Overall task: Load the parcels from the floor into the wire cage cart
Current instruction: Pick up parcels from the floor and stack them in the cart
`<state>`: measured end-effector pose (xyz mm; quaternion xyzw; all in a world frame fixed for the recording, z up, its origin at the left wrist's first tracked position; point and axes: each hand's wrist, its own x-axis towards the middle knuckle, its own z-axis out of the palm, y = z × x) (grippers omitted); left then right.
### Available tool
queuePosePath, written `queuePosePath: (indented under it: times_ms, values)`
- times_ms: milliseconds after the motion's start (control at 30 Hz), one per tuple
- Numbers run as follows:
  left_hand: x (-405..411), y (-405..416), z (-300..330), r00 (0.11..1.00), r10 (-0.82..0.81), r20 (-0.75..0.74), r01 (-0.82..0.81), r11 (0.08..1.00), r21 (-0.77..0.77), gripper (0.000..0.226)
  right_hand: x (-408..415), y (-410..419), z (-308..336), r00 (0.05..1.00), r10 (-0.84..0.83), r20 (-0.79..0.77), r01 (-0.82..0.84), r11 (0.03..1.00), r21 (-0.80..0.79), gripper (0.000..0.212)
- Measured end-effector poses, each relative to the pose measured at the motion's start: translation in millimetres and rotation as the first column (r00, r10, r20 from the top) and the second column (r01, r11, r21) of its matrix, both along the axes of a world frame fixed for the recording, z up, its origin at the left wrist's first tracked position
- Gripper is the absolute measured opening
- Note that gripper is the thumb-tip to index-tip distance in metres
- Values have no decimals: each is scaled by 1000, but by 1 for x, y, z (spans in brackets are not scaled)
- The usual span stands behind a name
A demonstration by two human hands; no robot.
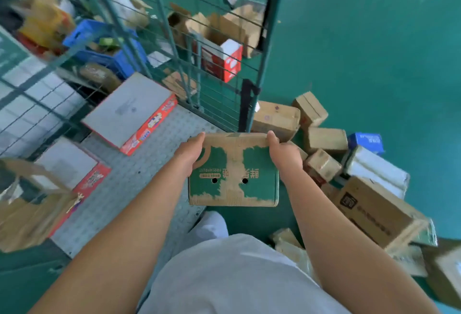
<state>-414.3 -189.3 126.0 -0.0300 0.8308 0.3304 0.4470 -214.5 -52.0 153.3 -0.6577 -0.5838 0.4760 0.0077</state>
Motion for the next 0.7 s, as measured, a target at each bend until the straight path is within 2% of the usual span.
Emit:
queuePosePath:
  times_ms: [100, 200, 233, 333, 400, 567, 700]
  values:
    - [-34, -46, 5, 992, 126, 17, -127, 990, 57, 93, -47, -16, 14, 986, 161, 40, -163, 986, 42, 71]
    - [-80, -101, -19, 975, 222, 18, -222, 971, 89, 123, -99, -39, 25, 949, 304, 81, -310, 948, 67, 71]
    - [-95, -119, -27, 967, 256, 7, -255, 963, 89, 121, -119, -47, 26, 930, 354, 101, -362, 929, 79, 71]
    - [-110, -166, 22, 945, 323, -46, -319, 944, 81, 84, -178, -77, 27, 881, 457, 122, -468, 878, 94, 75]
    - [-131, -200, 28, 924, 369, -98, -363, 929, 74, 65, -217, -101, 26, 841, 523, 138, -536, 840, 83, 79]
    - [-187, -285, 8, 884, 461, -76, -455, 886, 91, 65, -303, -165, 18, 737, 654, 171, -667, 744, 29, 80]
    - [-209, -326, 4, 818, 570, -77, -562, 821, 98, 41, -355, -210, -7, 703, 706, 89, -703, 708, -69, 80]
